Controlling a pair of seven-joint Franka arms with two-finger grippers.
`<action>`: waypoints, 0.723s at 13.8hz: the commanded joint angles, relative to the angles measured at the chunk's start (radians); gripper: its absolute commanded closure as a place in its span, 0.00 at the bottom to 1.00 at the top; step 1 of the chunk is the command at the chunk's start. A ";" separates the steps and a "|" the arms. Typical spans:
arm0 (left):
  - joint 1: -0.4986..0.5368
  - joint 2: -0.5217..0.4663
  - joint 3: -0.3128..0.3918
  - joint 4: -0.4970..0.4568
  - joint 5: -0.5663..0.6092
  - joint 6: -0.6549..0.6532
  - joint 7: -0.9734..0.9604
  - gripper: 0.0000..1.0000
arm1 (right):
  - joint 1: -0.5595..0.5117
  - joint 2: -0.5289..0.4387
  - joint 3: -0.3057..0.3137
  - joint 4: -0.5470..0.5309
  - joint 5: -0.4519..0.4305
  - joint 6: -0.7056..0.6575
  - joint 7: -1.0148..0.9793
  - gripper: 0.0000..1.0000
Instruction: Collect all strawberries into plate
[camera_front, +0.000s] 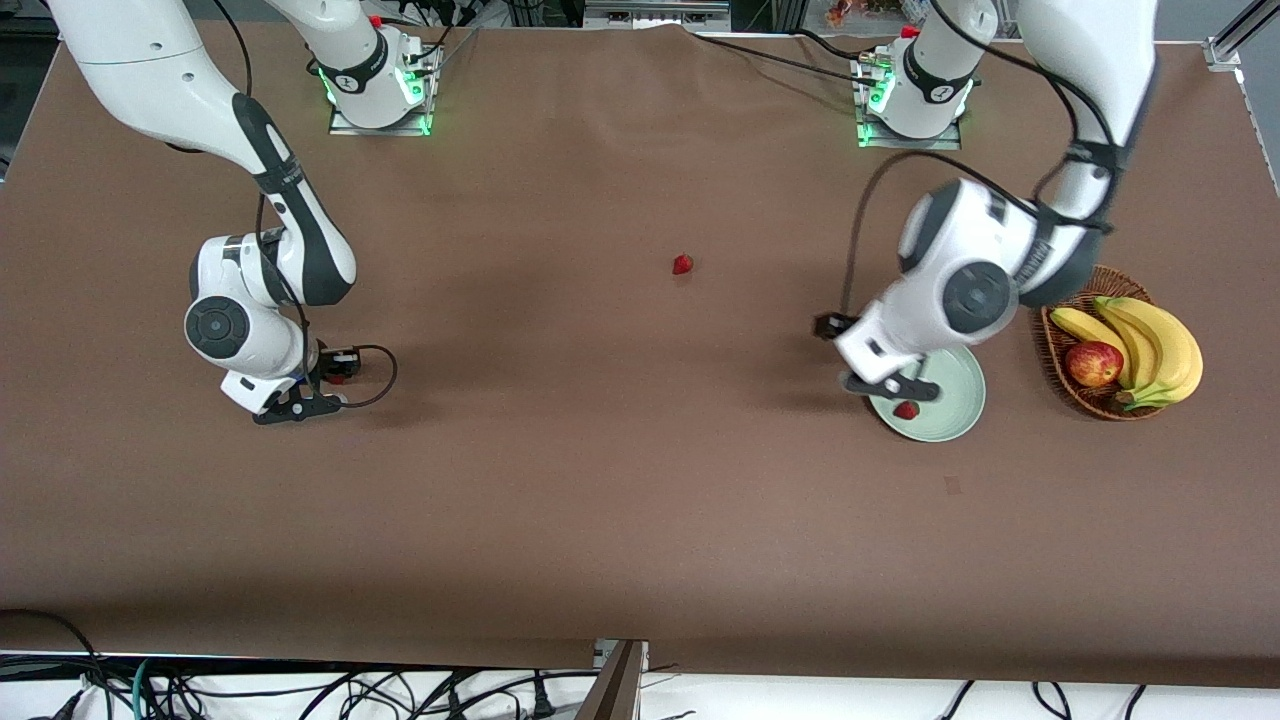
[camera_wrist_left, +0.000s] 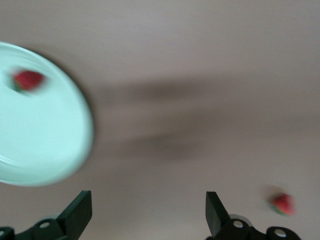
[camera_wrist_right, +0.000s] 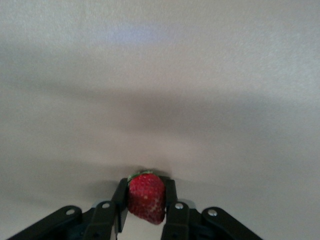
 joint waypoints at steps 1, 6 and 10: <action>-0.056 0.069 -0.099 -0.018 -0.010 0.036 -0.128 0.00 | -0.010 -0.026 0.014 0.013 0.006 -0.002 -0.003 0.75; -0.272 0.205 -0.094 -0.067 0.005 0.237 -0.315 0.00 | -0.010 -0.031 0.054 0.048 0.027 -0.004 -0.003 0.75; -0.312 0.242 -0.091 -0.113 0.035 0.368 -0.357 0.00 | 0.001 -0.029 0.100 0.121 0.133 -0.080 -0.003 0.75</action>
